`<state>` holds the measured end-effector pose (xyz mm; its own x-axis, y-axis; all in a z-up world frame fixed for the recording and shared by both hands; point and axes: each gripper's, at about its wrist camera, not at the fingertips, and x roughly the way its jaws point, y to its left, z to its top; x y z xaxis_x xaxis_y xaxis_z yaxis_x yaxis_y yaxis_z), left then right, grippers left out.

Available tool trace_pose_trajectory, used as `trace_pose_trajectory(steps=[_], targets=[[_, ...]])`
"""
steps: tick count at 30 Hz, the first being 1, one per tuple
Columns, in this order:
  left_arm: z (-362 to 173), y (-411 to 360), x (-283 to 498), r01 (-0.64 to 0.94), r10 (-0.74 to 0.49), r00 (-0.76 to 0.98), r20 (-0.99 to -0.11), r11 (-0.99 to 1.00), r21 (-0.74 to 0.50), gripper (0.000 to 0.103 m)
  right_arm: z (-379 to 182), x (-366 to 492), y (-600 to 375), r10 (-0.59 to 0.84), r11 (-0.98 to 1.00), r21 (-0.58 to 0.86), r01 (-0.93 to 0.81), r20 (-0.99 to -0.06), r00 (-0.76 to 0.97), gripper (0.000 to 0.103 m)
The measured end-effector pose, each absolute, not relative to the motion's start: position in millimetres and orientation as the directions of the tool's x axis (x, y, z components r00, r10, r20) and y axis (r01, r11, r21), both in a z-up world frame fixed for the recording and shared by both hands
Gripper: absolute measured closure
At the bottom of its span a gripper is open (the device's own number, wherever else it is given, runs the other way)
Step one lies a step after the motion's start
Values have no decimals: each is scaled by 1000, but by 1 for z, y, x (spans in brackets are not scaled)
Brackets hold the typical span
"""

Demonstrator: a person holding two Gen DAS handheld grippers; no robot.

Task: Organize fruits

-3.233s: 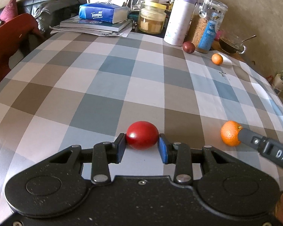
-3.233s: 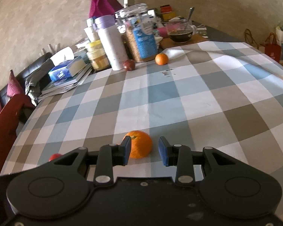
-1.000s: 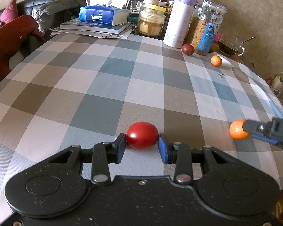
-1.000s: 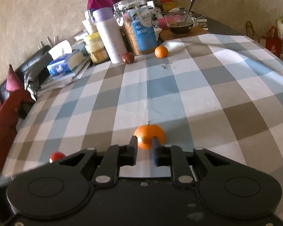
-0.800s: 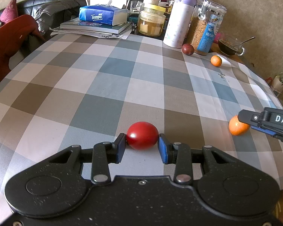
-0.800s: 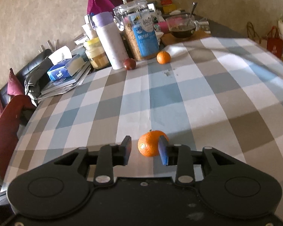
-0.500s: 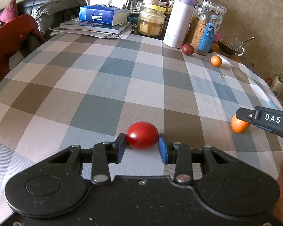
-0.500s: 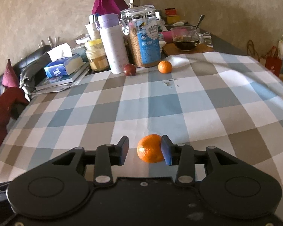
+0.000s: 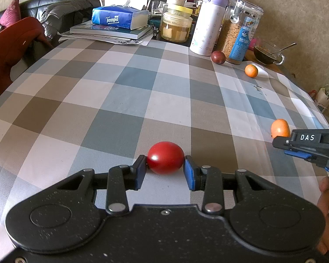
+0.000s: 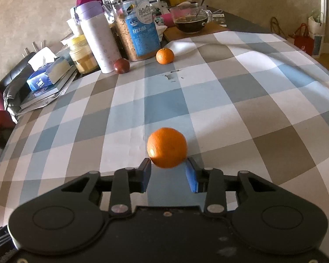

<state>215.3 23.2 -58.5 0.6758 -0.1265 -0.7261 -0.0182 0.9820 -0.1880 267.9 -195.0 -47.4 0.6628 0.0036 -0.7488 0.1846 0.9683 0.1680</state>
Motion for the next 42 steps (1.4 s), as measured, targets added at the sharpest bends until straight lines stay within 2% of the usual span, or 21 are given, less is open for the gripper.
trace_pose_trajectory(steps=[2, 3, 5, 12, 15, 18, 20, 26, 30, 35, 39, 41, 42], targets=[[-58, 23, 215, -18, -127, 676, -726, 982, -189, 57, -48, 269, -196, -2, 968, 165, 190, -749, 662, 79], [-58, 23, 215, -19, -127, 676, -726, 982, -189, 57, -49, 270, -196, -9, 968, 160, 194, -752, 660, 87], [-58, 23, 216, -18, -127, 676, -726, 982, -188, 57, -49, 271, -199, 1, 966, 169, 193, -754, 657, 88], [-58, 23, 215, -19, -127, 676, -726, 982, -189, 57, -40, 259, -212, 120, 937, 303, 175, -748, 652, 78], [-58, 23, 216, -19, -126, 676, -726, 982, -188, 57, -30, 254, -211, 117, 943, 304, 136, -685, 719, 76], [-58, 23, 215, -19, -127, 676, -726, 982, -188, 57, -20, 256, -205, 102, 957, 275, 96, -625, 774, 65], [-58, 23, 215, -19, -127, 676, -726, 982, -188, 57, -18, 266, -202, 95, 963, 255, 84, -617, 781, 65], [-58, 23, 215, -19, -126, 676, -726, 982, -188, 57, -29, 302, -194, 68, 980, 185, 76, -665, 744, 65], [-58, 23, 216, -19, -126, 676, -726, 982, -188, 57, -37, 308, -188, 14, 992, 99, 72, -673, 740, 56], [-58, 23, 216, -19, -127, 675, -726, 982, -189, 57, -42, 310, -191, -13, 995, 63, 80, -701, 713, 47], [-58, 23, 216, -19, -126, 675, -727, 982, -188, 57, -53, 316, -197, -24, 994, 51, 93, -748, 663, 47], [-58, 23, 216, -19, -126, 675, -727, 982, -188, 57, -53, 313, -199, -21, 995, 53, 90, -740, 672, 53], [-58, 23, 216, -19, -126, 675, -727, 982, -188, 57, -53, 313, -199, -28, 994, 51, 99, -742, 670, 60]])
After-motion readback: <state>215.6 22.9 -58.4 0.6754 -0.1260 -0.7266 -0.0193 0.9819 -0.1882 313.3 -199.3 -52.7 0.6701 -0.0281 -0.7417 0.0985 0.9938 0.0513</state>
